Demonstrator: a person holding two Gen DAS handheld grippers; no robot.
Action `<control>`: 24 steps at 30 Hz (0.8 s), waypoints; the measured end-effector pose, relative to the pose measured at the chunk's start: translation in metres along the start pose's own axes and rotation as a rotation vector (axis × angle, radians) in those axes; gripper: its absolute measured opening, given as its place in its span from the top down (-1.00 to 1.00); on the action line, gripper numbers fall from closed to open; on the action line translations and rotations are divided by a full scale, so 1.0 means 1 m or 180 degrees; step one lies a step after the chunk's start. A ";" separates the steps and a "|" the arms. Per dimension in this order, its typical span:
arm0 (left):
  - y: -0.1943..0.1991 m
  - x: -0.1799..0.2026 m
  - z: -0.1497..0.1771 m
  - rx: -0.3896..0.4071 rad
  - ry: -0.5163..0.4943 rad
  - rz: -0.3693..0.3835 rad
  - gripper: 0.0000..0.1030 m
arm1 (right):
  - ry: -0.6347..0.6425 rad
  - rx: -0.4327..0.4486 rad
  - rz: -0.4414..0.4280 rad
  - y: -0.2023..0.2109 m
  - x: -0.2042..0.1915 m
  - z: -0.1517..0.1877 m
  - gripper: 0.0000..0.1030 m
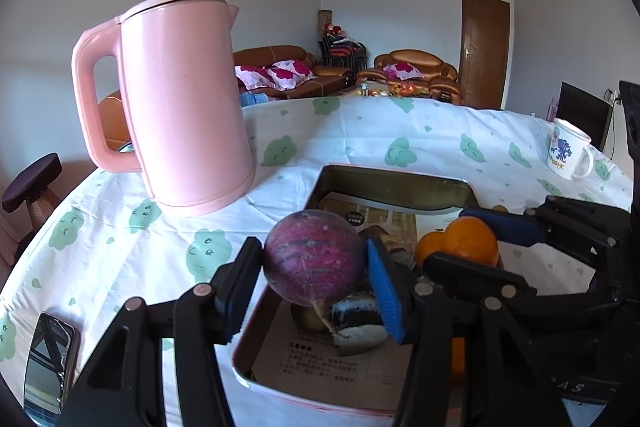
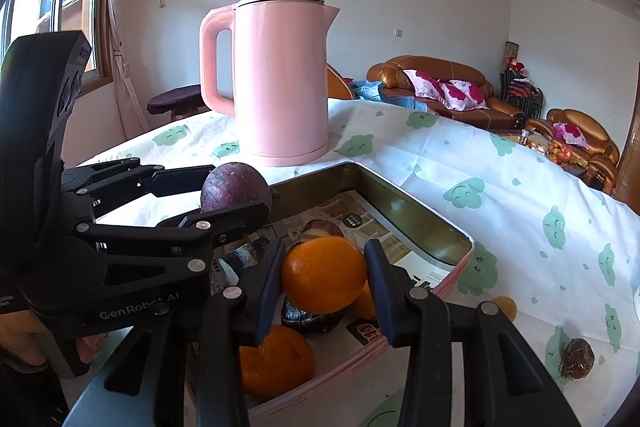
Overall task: Organize fruits
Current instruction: 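Lower the radish into the tin with the left tool while the right tool lowers the orange there, then open both tools and withdraw them from the tin toward the remaining fruit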
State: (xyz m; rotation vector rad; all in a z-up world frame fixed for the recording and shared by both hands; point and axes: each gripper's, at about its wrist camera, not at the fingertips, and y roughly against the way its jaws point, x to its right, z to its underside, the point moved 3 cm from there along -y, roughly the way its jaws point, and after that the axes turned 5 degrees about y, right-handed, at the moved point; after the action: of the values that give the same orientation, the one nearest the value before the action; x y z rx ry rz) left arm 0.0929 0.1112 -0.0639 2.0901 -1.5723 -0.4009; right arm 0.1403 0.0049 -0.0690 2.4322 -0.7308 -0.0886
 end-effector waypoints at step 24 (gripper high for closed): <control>0.036 0.014 -0.007 0.0444 0.0151 -0.0026 -0.96 | -0.0336 0.0105 0.0452 0.059 0.072 0.018 -0.26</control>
State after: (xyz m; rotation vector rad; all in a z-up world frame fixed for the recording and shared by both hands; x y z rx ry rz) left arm 0.0717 0.0911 -0.0378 2.1939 -1.6060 -0.2488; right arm 0.1693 -0.0818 -0.0438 2.4132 -0.9567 -0.1506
